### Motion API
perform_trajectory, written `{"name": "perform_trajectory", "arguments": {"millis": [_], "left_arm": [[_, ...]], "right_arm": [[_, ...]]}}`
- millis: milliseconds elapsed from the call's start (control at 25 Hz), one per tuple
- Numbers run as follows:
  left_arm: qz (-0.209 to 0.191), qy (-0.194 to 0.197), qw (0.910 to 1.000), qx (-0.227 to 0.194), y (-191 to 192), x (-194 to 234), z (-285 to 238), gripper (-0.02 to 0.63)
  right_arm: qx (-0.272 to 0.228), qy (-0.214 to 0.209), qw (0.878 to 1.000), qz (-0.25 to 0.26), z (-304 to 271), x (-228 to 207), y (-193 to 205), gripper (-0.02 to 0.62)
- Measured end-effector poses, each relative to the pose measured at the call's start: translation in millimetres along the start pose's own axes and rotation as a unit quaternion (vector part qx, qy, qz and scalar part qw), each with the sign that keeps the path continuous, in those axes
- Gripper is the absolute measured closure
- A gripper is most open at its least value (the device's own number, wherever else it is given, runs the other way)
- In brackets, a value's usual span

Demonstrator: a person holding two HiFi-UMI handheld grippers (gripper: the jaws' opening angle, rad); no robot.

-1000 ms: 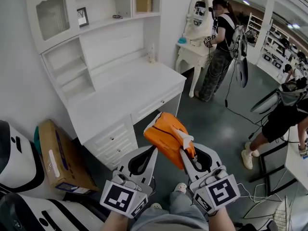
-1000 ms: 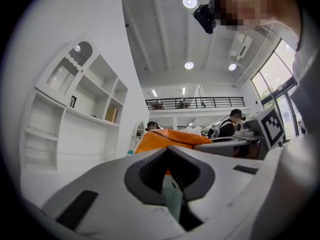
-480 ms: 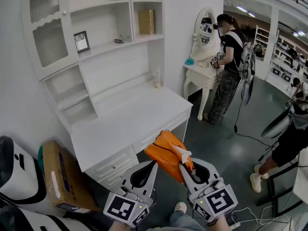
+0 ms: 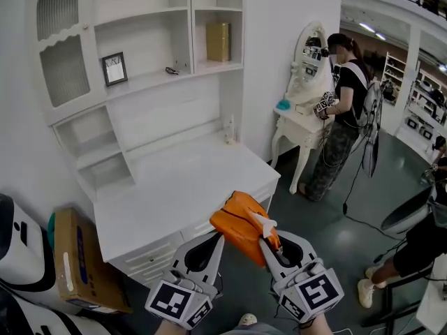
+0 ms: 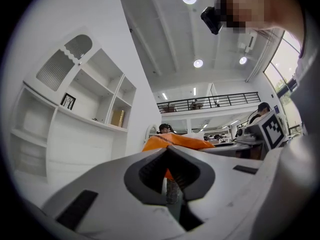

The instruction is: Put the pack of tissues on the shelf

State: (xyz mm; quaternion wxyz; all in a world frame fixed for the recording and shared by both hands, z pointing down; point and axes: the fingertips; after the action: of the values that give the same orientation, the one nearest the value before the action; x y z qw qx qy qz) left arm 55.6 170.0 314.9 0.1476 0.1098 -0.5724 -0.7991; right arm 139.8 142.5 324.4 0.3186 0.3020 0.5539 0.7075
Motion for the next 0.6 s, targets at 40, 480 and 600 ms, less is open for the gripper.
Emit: {"name": "perform_trajectory", "arguments": {"millis": [40, 480, 600], "left_arm": [[-0.002, -0.003, 1.0000, 0.000, 2.0, 0.3, -7.3, 0.580], [-0.006, -0.029, 0.9996, 0.003, 26.2, -6.0, -64.3, 0.580], [-0.012, -0.026, 0.9995, 0.010, 31.3, -8.5, -74.2, 0.580]], "right_arm": [[-0.002, -0.004, 1.000, -0.001, -2.9, -7.6, -0.2, 0.515], [-0.005, -0.032, 0.999, -0.020, -17.1, -71.3, 14.3, 0.515], [-0.008, -0.034, 0.999, -0.029, -18.6, -81.1, 17.8, 0.515]]}}
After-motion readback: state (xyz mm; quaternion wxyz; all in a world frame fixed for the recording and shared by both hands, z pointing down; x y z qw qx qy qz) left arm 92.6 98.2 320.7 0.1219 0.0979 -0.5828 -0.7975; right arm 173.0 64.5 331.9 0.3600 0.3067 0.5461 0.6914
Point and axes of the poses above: the fingertips, and each gripper's own axes: z backward along the fingers, x to its left, y out of its underside, and after that the axes turned 10 degrees about -x, right-handed
